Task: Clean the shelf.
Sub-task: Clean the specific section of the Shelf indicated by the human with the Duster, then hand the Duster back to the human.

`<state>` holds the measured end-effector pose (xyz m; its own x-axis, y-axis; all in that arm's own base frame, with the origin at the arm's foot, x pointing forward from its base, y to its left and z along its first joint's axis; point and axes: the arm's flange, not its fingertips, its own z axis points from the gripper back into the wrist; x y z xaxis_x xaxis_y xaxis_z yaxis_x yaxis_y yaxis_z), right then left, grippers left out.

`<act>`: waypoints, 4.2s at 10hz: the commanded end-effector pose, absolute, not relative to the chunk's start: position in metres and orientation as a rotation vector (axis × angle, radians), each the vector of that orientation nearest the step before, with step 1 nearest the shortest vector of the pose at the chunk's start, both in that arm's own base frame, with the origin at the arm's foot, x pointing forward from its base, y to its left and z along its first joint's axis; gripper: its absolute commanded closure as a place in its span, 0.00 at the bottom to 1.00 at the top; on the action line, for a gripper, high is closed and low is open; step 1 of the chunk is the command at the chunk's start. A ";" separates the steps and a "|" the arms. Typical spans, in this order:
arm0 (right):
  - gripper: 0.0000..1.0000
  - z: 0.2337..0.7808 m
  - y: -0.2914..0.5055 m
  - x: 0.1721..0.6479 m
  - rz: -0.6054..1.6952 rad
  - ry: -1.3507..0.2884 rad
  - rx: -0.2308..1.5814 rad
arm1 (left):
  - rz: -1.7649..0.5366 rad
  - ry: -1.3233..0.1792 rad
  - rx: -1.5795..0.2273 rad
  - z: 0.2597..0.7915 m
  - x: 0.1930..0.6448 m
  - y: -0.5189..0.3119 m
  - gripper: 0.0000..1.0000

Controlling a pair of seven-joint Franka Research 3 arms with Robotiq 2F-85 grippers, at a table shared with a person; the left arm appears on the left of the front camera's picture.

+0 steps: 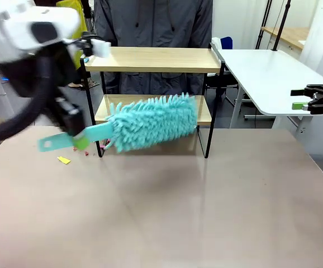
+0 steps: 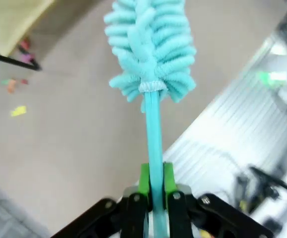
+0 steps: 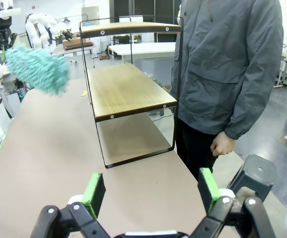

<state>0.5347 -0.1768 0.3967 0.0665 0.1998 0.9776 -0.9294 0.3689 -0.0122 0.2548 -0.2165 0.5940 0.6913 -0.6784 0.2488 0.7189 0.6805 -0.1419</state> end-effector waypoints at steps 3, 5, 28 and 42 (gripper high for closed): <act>0.00 0.399 -0.175 0.535 1.008 -1.193 0.792 | -0.861 0.176 0.012 0.631 0.235 -0.153 0.87; 0.00 0.399 -0.175 0.535 1.008 -1.193 0.792 | -0.880 0.292 0.083 0.621 0.249 -0.142 0.87; 0.00 0.515 -0.075 0.463 1.166 -1.198 1.141 | -1.192 -0.082 -0.327 0.584 0.289 -0.157 0.87; 0.00 0.441 0.003 0.420 1.082 -1.221 1.057 | -1.315 -0.385 -0.395 0.540 0.319 -0.194 0.87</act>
